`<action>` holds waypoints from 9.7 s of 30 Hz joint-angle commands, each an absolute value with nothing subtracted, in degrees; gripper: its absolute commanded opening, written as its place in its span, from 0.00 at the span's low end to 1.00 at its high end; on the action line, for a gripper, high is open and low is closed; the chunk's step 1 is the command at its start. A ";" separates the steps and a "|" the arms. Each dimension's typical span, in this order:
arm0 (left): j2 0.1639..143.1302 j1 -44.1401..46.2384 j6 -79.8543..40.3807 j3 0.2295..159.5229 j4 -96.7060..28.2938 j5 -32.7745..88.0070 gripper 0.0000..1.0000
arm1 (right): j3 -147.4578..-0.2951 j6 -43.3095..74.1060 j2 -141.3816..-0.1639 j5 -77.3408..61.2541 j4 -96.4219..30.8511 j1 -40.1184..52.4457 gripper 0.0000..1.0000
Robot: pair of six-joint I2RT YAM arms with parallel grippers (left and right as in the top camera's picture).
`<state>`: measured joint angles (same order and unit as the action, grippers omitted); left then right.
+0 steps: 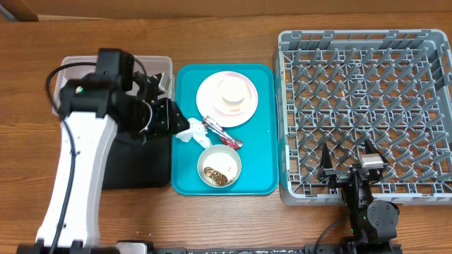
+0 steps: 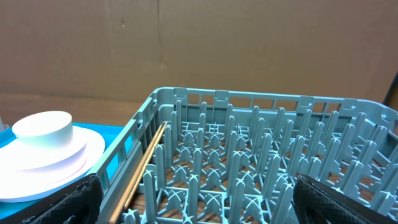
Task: Sort waste into correct bins and load items into the dishwasher
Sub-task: 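Reach the left gripper to the white tissue on the teal tray, then grasp the tissue with the left gripper and drop it into the clear bin, then move the left gripper back and grasp the red snack wrapper, then carry the wrapper with the left gripper and release it into the clear bin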
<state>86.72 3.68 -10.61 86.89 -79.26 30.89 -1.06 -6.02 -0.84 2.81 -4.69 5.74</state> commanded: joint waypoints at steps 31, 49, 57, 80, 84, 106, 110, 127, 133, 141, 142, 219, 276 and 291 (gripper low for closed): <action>108.29 25.91 -28.03 88.20 -68.38 -12.21 0.65 | -0.45 -6.02 -0.16 2.70 -4.45 6.04 1.00; 121.12 25.91 -21.32 88.16 -65.39 -11.16 0.65 | -0.45 -6.02 -0.16 2.70 -4.45 6.04 1.00; 121.21 25.91 -20.49 88.18 -65.76 -9.37 0.41 | -0.45 -6.02 -0.16 2.70 -4.45 6.04 1.00; 99.35 24.43 -22.41 88.79 -65.01 -13.87 0.04 | -0.45 -6.02 -0.16 2.70 -4.45 6.04 1.00; 95.31 19.62 -26.79 88.79 -63.64 -19.09 0.04 | -0.45 -6.02 -0.16 2.70 -4.45 6.04 1.00; 107.83 -4.47 -30.92 88.75 -50.65 -17.93 0.07 | -0.45 -6.02 -0.16 2.70 -4.45 6.04 1.00; 107.94 -4.58 -30.85 88.79 -49.54 -17.93 0.22 | -0.45 -6.02 -0.16 2.70 -4.47 6.04 1.00; 102.56 -3.55 -27.00 98.06 -59.72 2.57 0.57 | -0.45 -6.04 -0.16 2.70 -4.45 6.04 1.00; 98.89 2.37 -23.27 98.04 -65.98 8.82 0.57 | -0.45 -6.04 -0.16 2.70 -4.45 6.04 1.00; 99.24 14.96 -24.73 93.17 -68.77 8.75 0.60 | -0.45 -6.04 -0.16 2.70 -4.45 6.04 1.00; 99.26 16.32 -25.50 92.18 -68.05 8.64 0.60 | -0.45 -6.02 -0.16 2.70 -4.45 6.04 1.00; 99.33 26.33 -48.05 59.72 -33.74 1.04 0.38 | -0.45 -6.02 -0.16 2.70 -4.45 6.04 1.00; 82.37 12.64 -41.71 68.86 -38.06 -1.48 0.04 | -0.45 -6.02 -0.16 2.70 -4.45 6.04 1.00; 83.11 -7.16 -42.70 70.35 -36.80 -9.82 0.04 | -0.45 -6.02 -0.16 2.70 -4.45 6.04 1.00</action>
<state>81.56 -4.62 -42.24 69.38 -37.10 -5.06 -1.06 -6.00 -0.84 2.81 -4.71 5.74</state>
